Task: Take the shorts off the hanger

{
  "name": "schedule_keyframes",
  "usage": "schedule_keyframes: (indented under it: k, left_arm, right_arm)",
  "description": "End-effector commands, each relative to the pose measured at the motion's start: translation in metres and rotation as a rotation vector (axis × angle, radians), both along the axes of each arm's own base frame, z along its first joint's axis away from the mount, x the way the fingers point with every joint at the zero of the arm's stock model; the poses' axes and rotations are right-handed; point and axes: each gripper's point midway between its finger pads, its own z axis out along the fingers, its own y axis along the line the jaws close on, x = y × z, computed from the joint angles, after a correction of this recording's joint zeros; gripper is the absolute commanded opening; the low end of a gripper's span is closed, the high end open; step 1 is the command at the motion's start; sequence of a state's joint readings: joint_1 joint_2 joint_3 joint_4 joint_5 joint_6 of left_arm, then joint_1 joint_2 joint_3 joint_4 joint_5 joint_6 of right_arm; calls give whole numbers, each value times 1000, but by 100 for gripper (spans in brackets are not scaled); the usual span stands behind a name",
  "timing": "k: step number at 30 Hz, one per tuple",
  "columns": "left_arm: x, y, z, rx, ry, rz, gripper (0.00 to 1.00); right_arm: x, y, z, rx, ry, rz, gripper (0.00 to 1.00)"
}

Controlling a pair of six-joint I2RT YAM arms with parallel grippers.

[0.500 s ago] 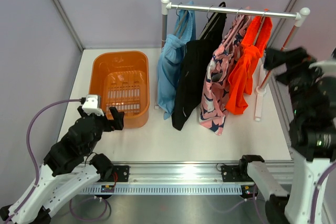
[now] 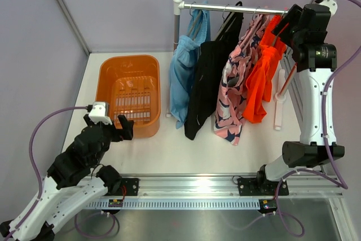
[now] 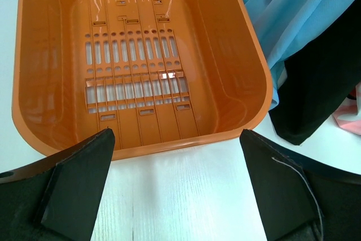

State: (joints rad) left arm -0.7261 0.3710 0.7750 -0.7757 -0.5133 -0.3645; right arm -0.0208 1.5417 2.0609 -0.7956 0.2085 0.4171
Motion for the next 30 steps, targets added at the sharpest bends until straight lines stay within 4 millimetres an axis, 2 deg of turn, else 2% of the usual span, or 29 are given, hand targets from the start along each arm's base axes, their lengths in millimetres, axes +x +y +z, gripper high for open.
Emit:
schedule_keyframes:
  k: [1,6,10,17,24,30]
  left_arm:
    - [2,4,11,-38,-39,30,99]
    - [1,3,11,-37,-40,24,99]
    - [1,3,12,-39,-43,23,99]
    - [2,2,11,-38,-40,20,99]
    - [2,1,10,-32,-35,16,99]
    - [2,0,9,-30,-30,13,99]
  right_arm:
    - [-13,-8,32,-20,-77,-36,70]
    - [2,-8,19,-15,-55,-35,67]
    - [11,-4,6,-7,-33,-12,60]
    - [17,0,-14,-8,-18,15,56]
    - [16,-3,-16,-24,-35,4,53]
    - [14,-9,-9,-53,-50,-21,45]
